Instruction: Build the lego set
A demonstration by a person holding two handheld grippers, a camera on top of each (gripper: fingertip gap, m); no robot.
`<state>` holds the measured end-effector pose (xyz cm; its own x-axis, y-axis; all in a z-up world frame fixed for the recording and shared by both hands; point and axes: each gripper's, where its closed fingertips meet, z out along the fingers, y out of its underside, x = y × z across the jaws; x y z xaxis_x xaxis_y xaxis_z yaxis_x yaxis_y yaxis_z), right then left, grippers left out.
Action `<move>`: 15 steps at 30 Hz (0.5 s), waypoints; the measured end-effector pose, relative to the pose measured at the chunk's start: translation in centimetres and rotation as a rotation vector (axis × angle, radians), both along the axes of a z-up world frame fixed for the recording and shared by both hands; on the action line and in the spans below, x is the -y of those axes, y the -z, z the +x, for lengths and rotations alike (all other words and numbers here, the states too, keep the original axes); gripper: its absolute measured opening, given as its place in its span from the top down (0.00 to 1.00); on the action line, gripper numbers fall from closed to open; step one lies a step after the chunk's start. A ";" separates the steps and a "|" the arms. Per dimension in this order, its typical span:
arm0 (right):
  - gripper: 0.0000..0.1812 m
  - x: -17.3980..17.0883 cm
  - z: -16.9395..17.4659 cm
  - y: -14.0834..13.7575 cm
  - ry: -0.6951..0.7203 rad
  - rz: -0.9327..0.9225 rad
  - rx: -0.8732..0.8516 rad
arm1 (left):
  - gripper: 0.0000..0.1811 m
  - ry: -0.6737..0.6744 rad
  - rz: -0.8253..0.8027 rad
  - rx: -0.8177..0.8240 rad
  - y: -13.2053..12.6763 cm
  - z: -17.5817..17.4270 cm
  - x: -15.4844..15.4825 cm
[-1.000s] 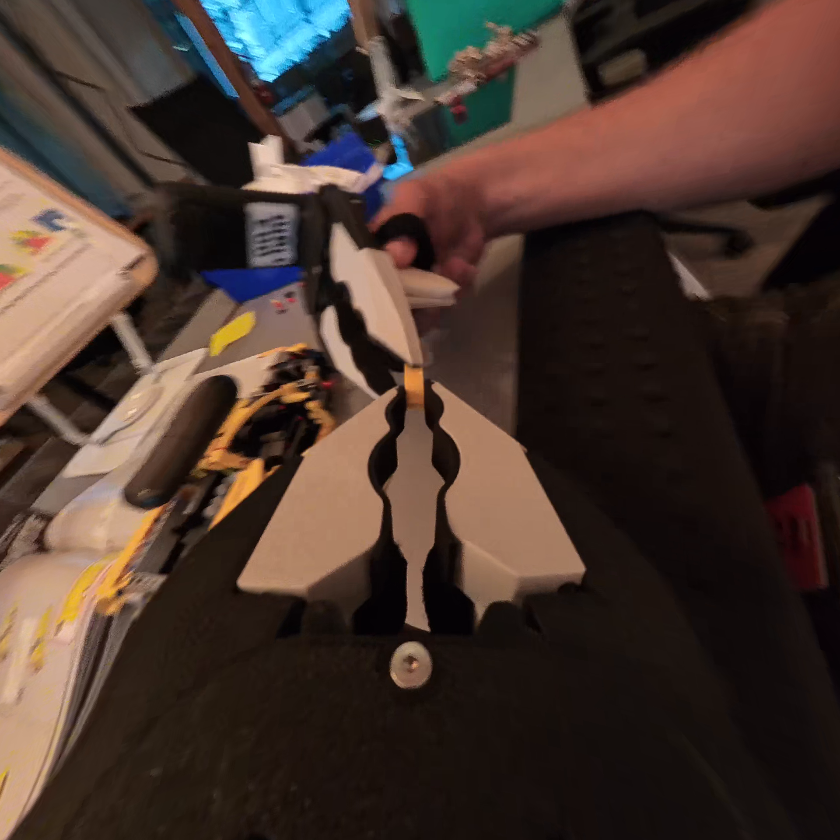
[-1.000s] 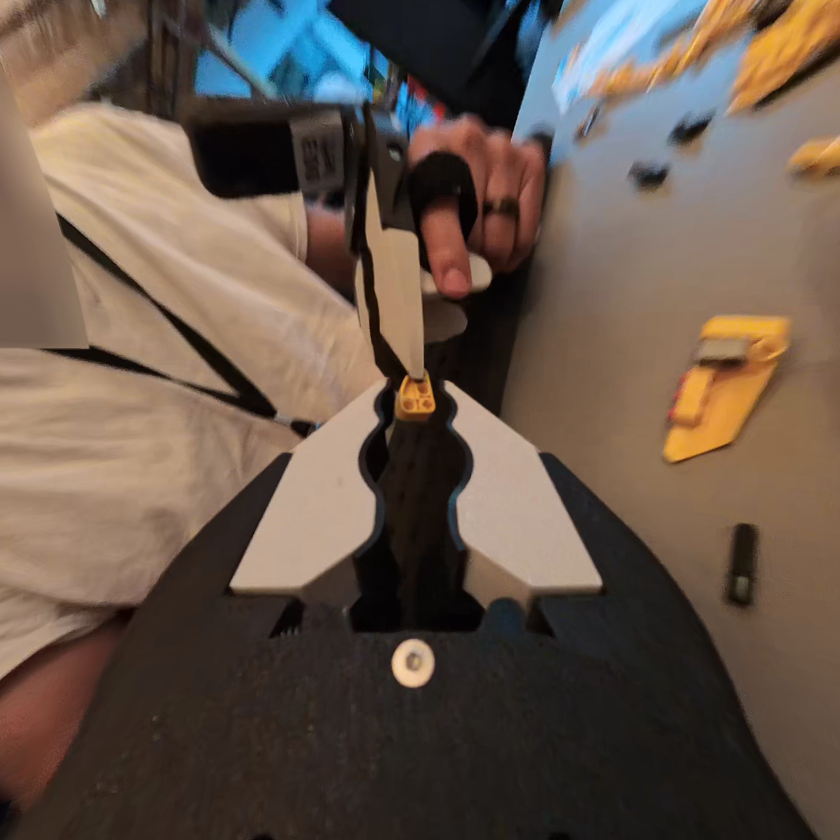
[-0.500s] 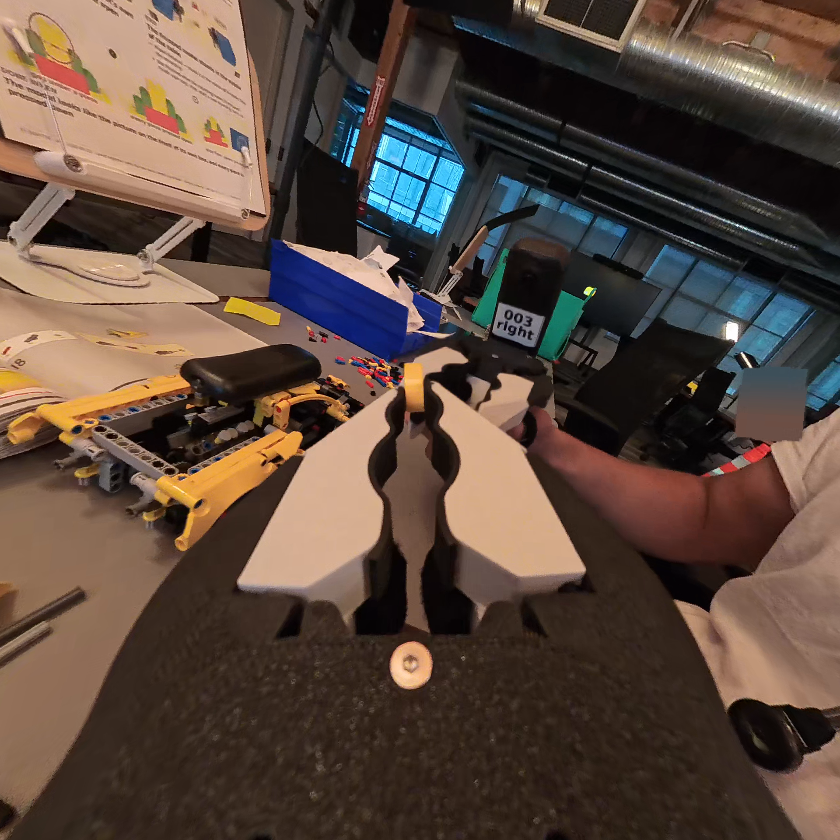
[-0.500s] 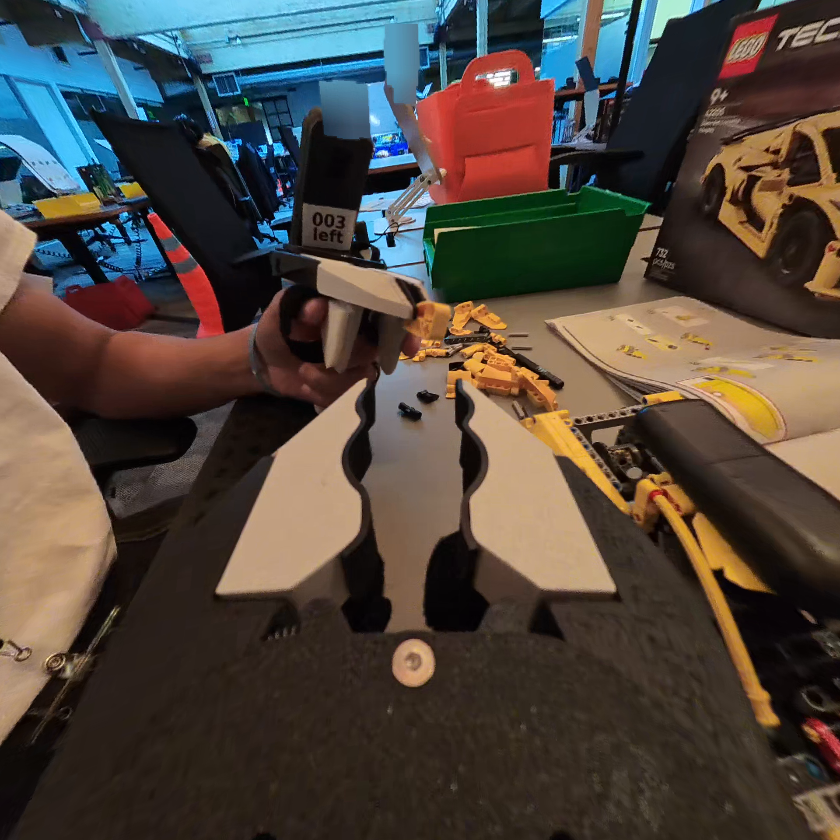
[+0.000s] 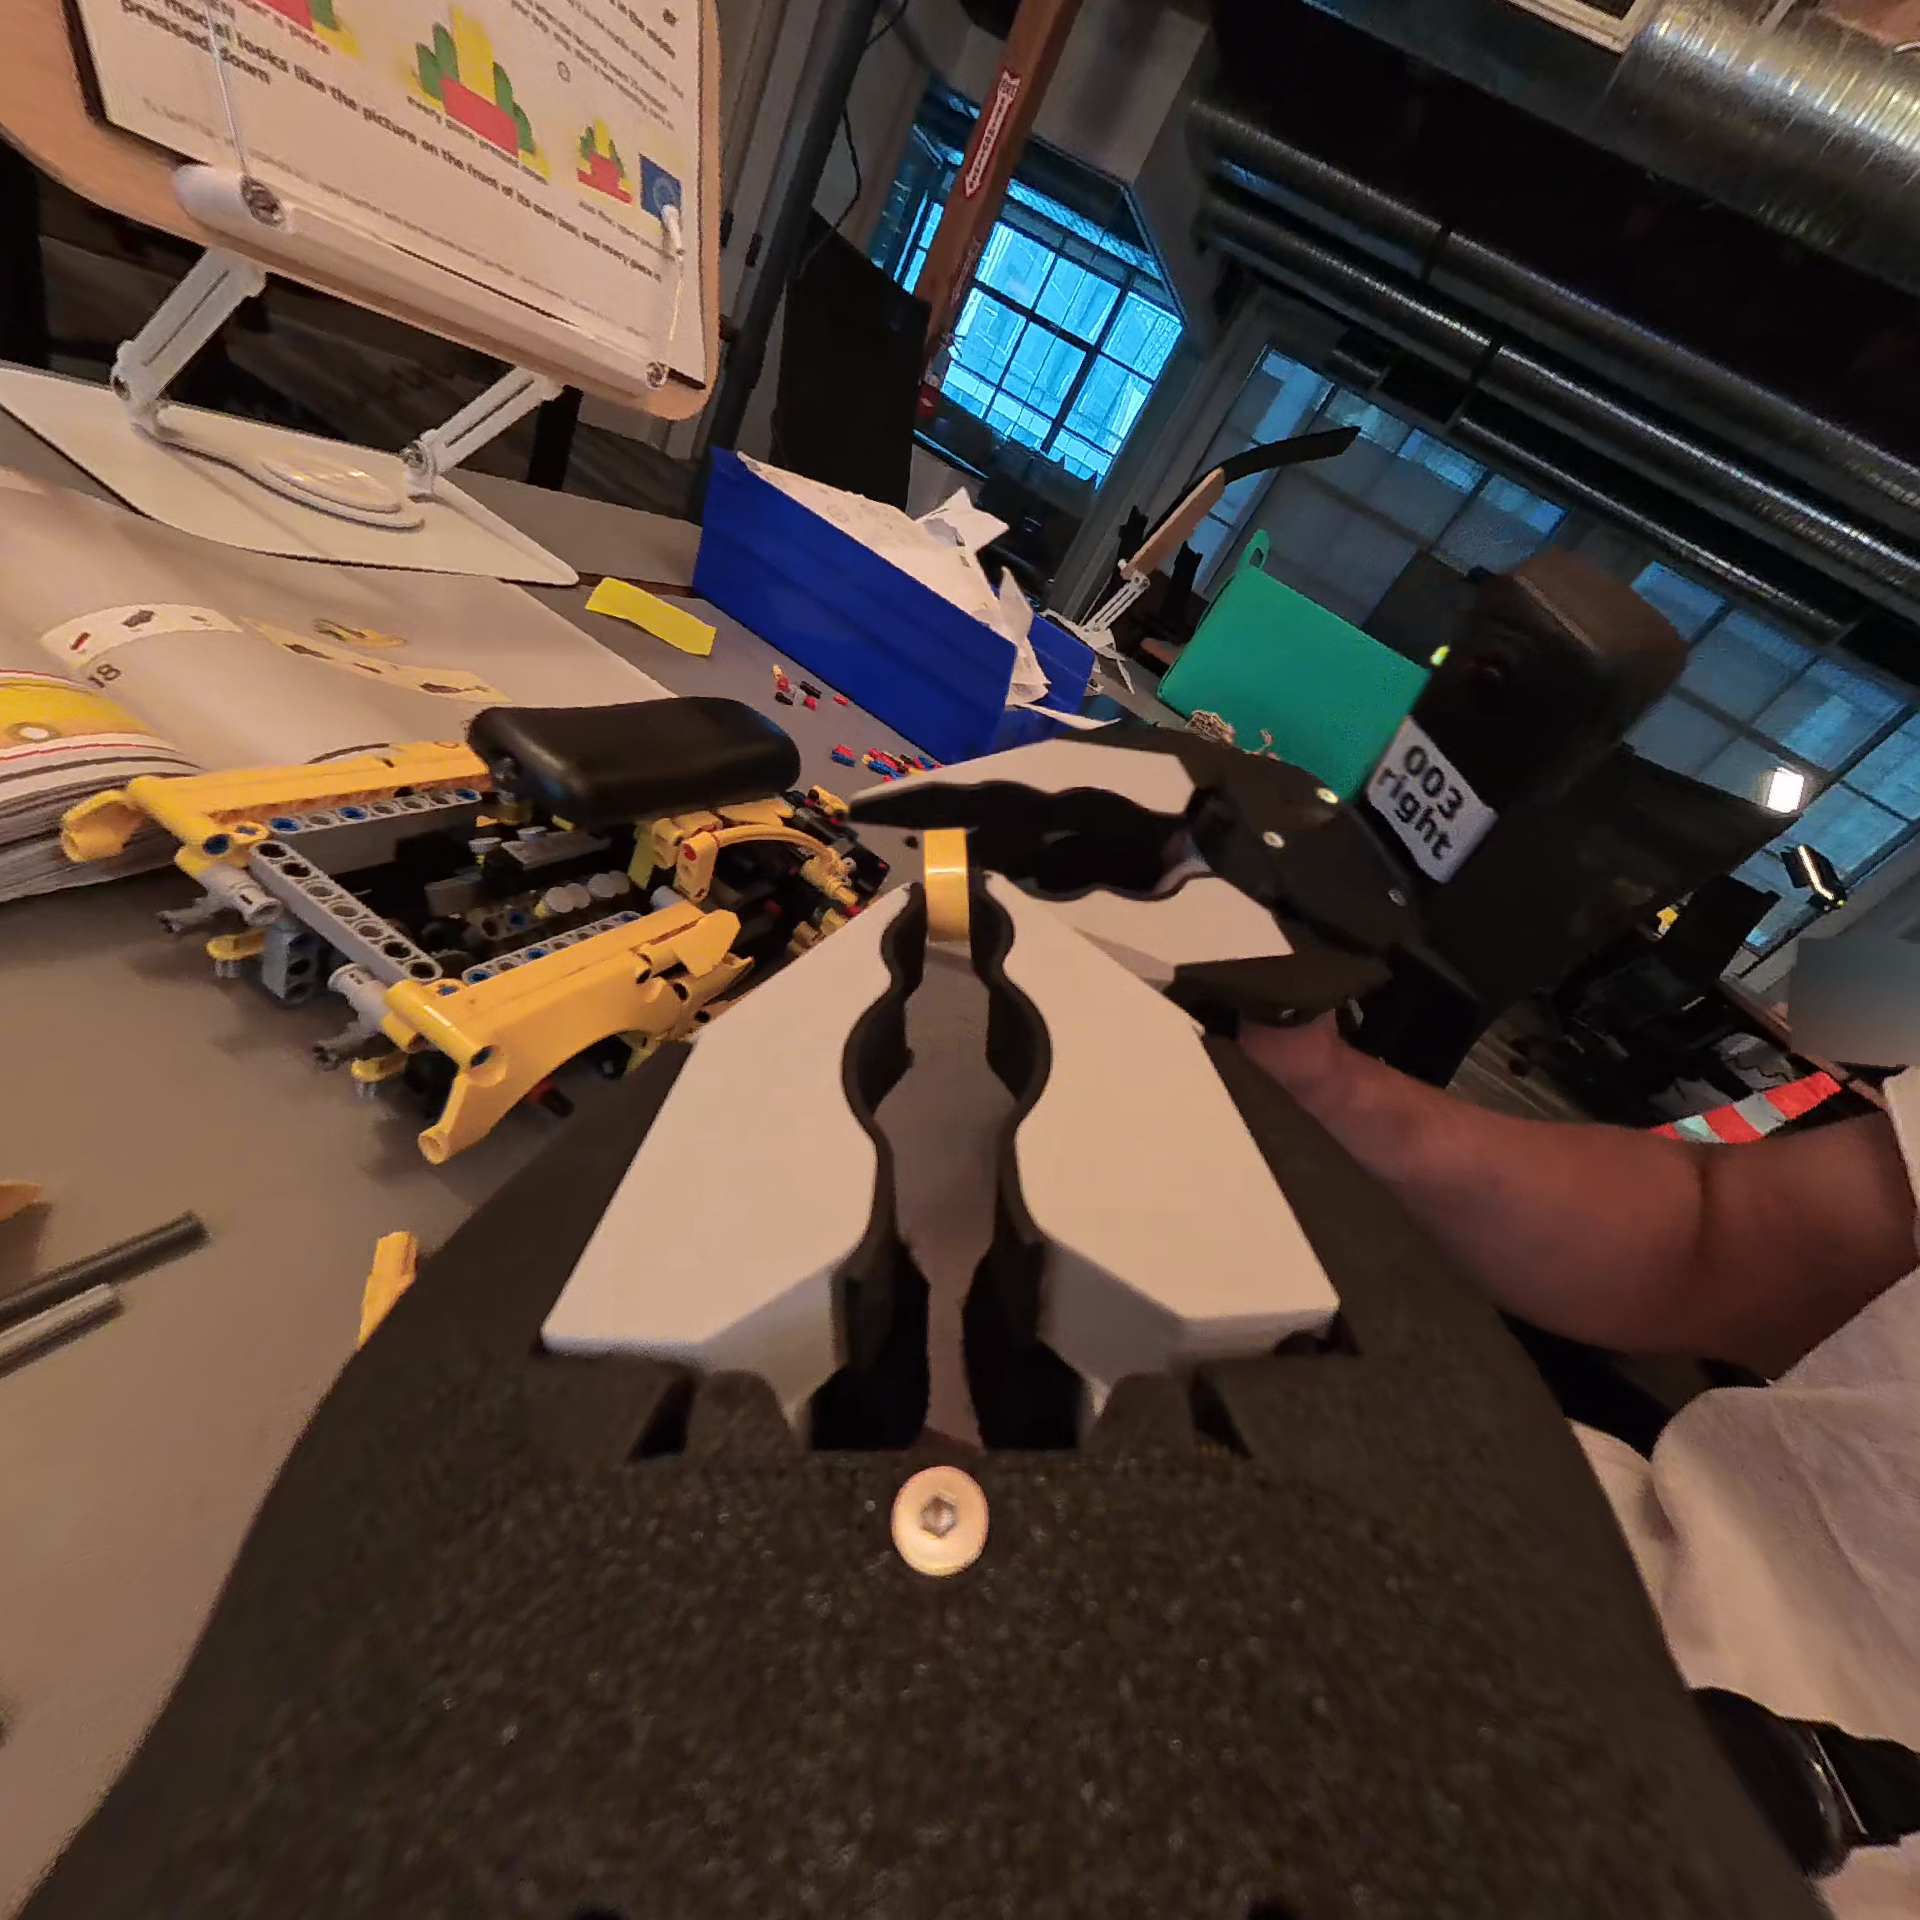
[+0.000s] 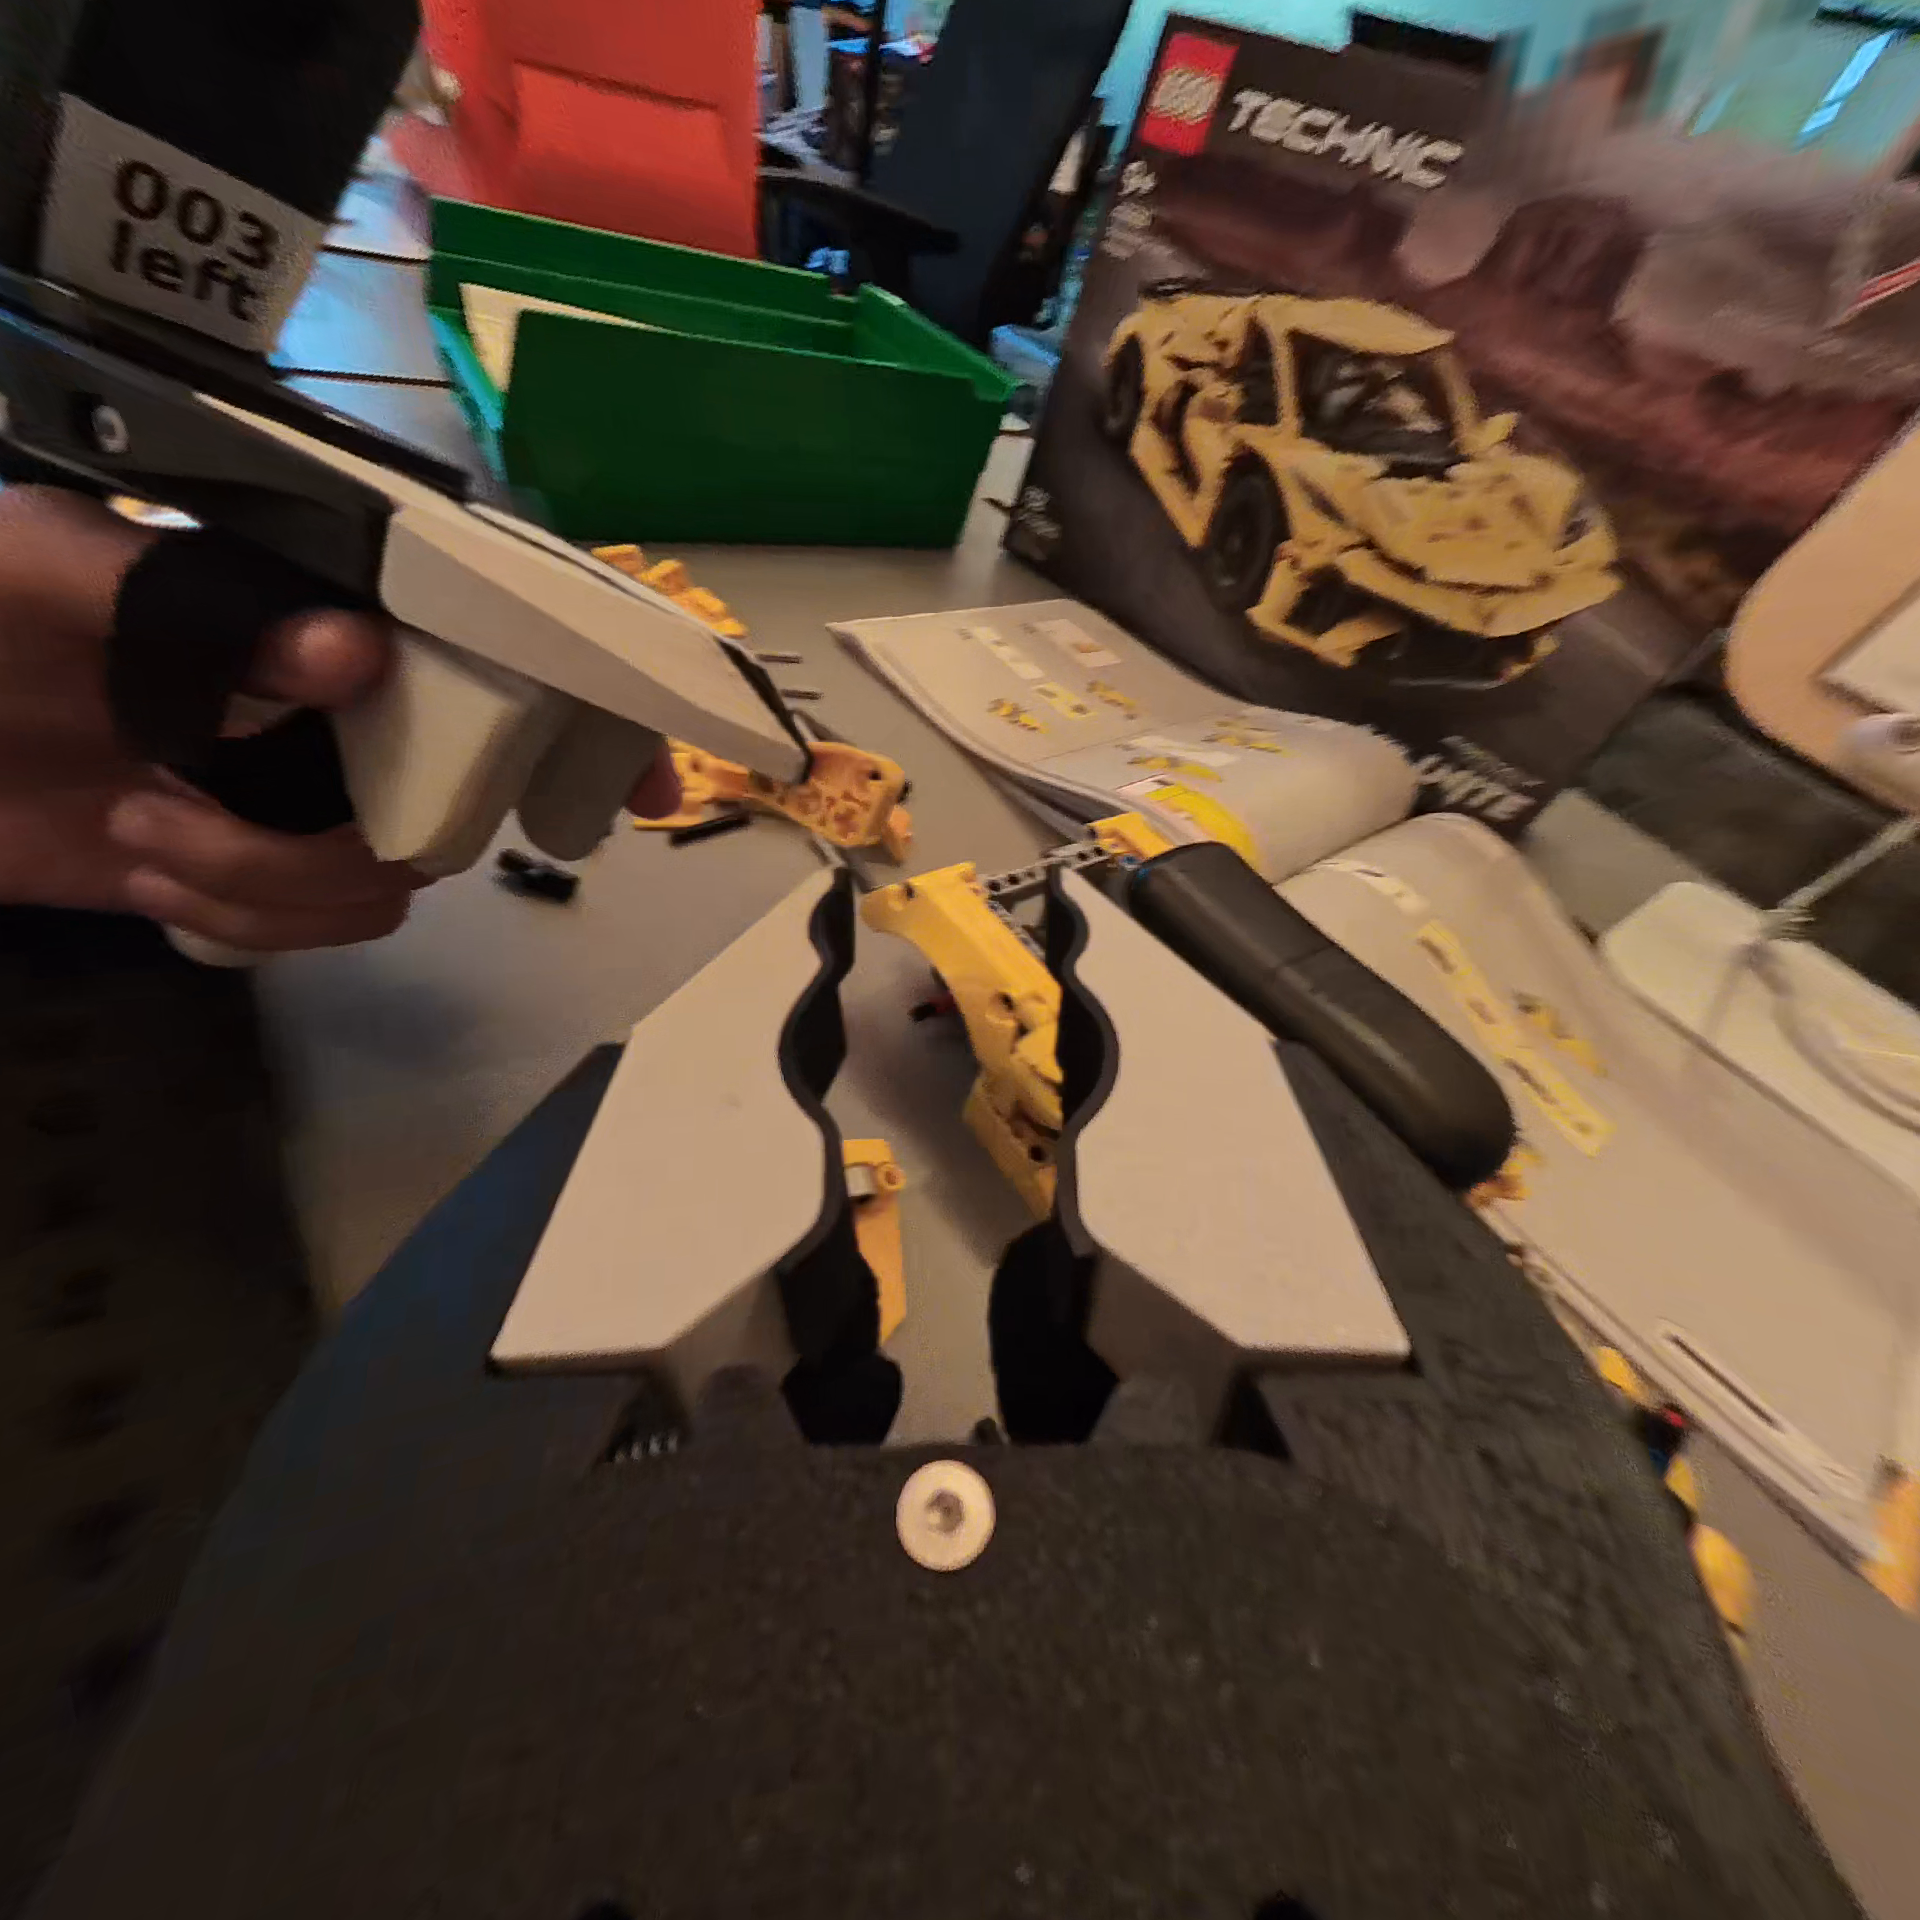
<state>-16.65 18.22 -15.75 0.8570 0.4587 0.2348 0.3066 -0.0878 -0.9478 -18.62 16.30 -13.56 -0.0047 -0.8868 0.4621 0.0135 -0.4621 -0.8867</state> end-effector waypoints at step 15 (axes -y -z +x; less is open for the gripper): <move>0.88 5.5 -4.1 -2.8 -0.569 -0.235 -0.543 | 0.96 0.307 -0.249 0.167 -2.0 -1.3 2.4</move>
